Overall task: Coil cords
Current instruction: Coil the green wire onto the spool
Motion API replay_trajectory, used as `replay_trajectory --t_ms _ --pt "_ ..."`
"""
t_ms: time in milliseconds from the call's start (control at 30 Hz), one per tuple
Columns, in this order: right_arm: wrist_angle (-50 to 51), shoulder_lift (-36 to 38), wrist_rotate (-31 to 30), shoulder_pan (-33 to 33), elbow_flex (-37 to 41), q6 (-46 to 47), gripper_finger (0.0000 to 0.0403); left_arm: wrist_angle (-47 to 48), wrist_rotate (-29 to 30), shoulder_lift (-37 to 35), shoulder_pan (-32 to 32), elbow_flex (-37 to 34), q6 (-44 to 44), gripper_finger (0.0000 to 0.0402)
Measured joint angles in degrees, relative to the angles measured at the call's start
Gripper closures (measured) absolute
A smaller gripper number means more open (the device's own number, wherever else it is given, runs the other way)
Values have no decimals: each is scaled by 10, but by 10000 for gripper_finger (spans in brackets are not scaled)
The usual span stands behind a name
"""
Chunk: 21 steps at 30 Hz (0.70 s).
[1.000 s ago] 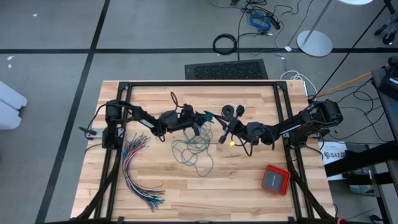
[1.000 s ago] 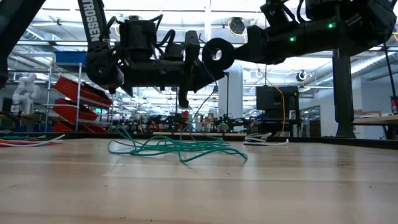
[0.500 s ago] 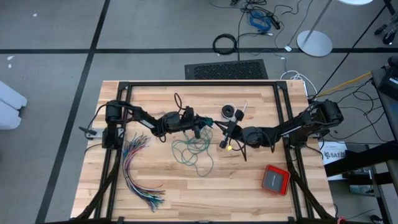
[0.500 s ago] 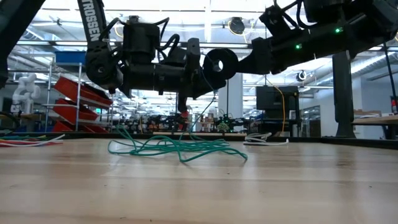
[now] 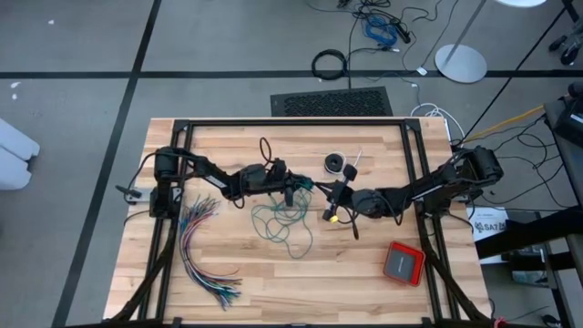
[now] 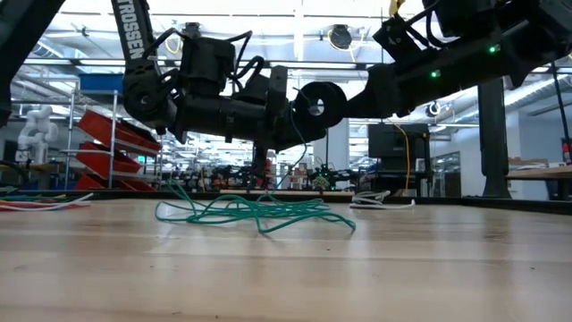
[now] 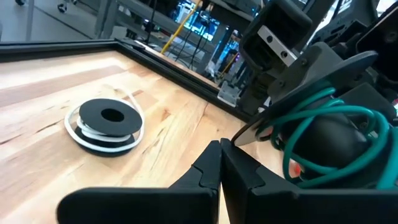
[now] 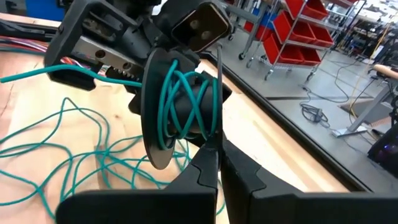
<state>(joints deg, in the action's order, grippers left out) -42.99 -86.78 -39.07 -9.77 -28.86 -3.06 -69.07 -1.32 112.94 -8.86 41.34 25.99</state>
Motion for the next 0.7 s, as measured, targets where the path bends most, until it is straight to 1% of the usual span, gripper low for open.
replay_trajectory --t_ms 400,700 --pt "23 0 0 -9 0 9 403 8 -3 -1 -1 0 -15 391" --pt "28 -1 7 -9 1 -1 403 4 -3 -4 -2 1 -44 391"
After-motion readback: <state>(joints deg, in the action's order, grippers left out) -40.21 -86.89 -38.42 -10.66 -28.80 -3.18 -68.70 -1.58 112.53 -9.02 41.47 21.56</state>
